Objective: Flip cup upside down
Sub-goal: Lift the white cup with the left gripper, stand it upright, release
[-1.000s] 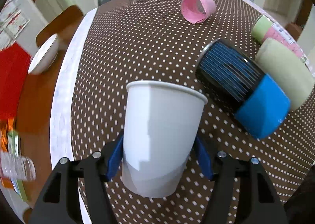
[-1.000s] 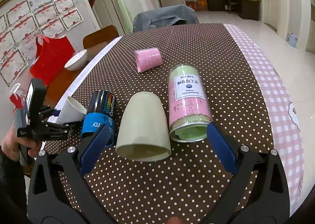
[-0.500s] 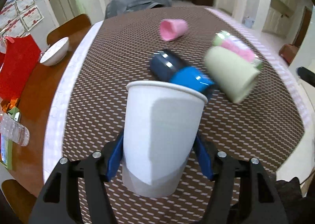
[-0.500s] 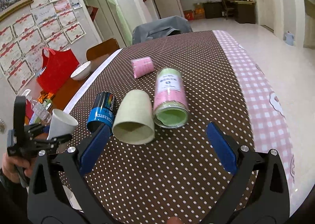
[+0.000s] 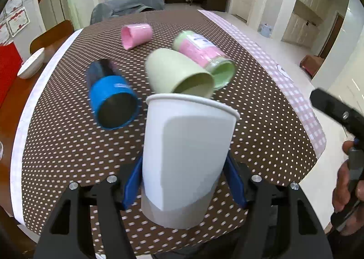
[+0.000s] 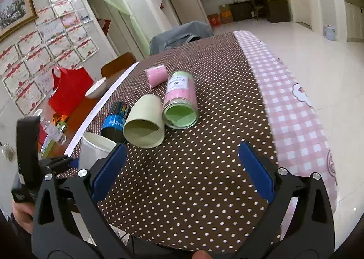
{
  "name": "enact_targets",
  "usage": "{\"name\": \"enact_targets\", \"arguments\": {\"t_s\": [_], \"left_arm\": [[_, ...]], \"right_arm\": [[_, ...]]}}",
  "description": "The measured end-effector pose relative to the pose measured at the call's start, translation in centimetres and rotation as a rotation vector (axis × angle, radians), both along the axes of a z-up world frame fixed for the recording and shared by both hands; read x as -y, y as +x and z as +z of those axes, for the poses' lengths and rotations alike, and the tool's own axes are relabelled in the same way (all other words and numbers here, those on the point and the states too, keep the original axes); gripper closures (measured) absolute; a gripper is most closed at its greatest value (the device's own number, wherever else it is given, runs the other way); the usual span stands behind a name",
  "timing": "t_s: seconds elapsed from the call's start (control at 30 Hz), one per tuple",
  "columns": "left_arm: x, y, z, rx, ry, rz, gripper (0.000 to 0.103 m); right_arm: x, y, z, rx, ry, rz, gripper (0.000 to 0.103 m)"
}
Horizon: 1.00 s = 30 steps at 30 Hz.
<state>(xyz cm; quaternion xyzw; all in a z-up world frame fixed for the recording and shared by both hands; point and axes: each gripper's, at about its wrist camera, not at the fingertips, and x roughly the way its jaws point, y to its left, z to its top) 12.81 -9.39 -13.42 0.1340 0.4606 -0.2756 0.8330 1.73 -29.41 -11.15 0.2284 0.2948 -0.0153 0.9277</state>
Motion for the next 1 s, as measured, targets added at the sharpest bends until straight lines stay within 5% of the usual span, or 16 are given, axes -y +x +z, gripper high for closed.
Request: {"name": "enact_targets", "arguments": {"t_s": [0.23, 0.37, 1.0], "left_arm": [[3.9, -0.7, -1.9, 0.007, 0.027, 0.03, 0.036], [4.8, -1.1, -2.1, 0.083, 0.111, 0.07, 0.032], [-0.7, -4.7, 3.6, 0.285, 0.033, 0.21, 0.032]], "right_arm": [[1.4, -0.6, 0.1, 0.023, 0.027, -0.02, 0.006], [1.5, -0.6, -0.1, 0.02, 0.043, -0.019, 0.006], [-0.8, -0.8, 1.8, 0.042, 0.018, 0.027, 0.006]]}}
